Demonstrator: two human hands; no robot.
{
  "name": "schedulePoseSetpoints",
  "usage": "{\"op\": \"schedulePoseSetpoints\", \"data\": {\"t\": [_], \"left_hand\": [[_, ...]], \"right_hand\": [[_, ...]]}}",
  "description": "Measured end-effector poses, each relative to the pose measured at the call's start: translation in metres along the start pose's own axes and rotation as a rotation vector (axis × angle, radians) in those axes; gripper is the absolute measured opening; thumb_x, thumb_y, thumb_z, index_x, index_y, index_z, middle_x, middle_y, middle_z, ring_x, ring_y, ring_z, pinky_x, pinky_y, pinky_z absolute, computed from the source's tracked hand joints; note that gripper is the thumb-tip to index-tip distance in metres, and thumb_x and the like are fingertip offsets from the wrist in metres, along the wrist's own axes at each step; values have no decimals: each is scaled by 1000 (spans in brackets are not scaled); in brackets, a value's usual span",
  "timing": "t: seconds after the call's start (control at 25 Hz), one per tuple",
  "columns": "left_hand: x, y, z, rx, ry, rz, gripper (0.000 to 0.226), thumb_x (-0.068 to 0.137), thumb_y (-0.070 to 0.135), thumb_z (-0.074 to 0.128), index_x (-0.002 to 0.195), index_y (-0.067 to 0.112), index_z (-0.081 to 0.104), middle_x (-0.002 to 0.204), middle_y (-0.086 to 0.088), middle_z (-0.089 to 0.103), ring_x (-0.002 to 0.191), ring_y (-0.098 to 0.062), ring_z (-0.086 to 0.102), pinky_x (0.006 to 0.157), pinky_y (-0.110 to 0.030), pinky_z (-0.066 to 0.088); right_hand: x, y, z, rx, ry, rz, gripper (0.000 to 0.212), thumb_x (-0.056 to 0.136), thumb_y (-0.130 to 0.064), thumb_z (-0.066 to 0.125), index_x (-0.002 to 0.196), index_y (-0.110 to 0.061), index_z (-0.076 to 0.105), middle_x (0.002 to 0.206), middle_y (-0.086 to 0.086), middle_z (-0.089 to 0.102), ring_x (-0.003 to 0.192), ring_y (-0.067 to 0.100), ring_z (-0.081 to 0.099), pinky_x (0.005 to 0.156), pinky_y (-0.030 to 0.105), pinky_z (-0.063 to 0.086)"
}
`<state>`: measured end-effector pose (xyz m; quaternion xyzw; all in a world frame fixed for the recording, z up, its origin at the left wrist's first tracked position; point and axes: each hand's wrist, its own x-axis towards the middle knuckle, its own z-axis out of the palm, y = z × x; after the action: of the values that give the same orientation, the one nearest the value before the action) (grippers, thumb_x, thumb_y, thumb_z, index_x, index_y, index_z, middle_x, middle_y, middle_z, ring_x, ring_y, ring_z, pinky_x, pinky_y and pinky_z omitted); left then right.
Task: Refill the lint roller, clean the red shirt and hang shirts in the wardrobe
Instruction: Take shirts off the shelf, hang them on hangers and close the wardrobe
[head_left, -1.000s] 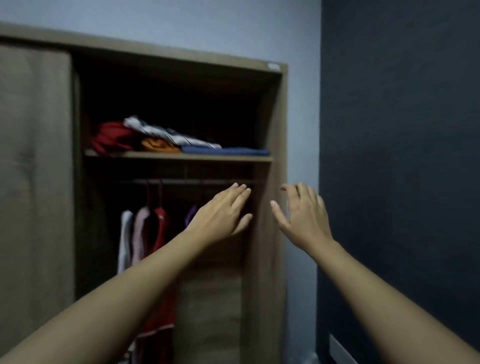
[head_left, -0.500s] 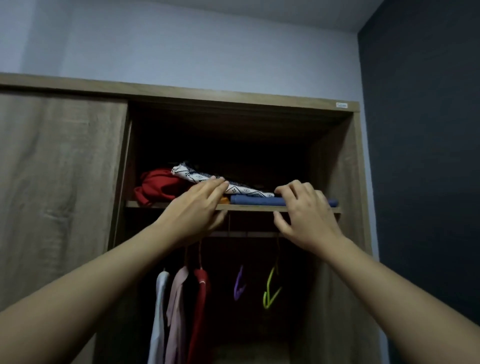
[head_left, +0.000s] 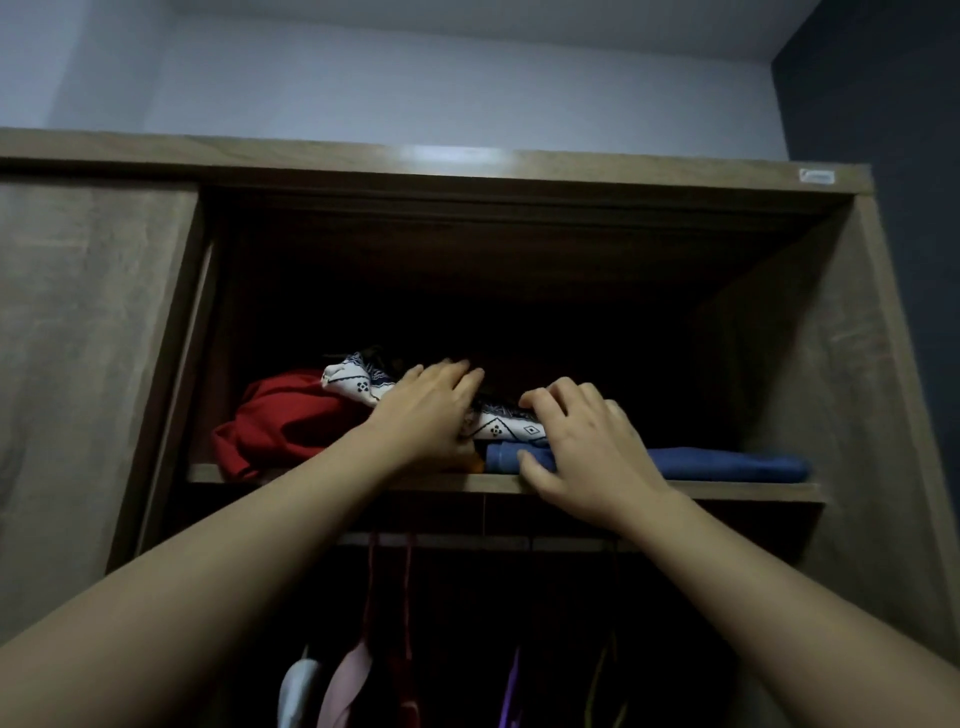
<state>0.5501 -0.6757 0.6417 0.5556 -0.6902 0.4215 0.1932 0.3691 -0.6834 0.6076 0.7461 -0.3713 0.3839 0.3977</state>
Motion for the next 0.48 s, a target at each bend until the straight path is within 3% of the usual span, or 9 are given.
{"op": "schedulePoseSetpoints", "data": {"t": [0.12,0.2,0.32,0.48], "left_hand": [[23,3,14,121,-43,-63,59,85,44,51,135,15,39,142,-11,40,133,-30,32,110,-48,20],[32,1,10,92,86,-124,35,88,35,48,116,16,51,123,-12,58,118,-33,48,99,-45,33],[45,-9,-2,-117,289,-157,21,90,28,47,105,14,49,109,-15,63,102,-39,57,73,-39,39],[45,-32,-8,-113,110,-56,28,88,36,54,111,20,50,114,-13,59,103,-38,57,72,-39,43]], "right_hand": [[16,8,11,53,3,48,57,82,-48,51,131,-24,36,120,0,45,109,20,43,89,35,37],[27,10,17,70,-43,86,67,79,-52,55,135,-24,31,125,3,43,114,22,42,92,36,37],[53,13,26,93,-143,177,86,71,-52,65,139,-22,23,131,11,42,120,31,42,97,43,38],[82,17,35,165,-328,203,82,69,-41,72,136,-23,29,127,15,51,115,36,51,92,43,47]]}}
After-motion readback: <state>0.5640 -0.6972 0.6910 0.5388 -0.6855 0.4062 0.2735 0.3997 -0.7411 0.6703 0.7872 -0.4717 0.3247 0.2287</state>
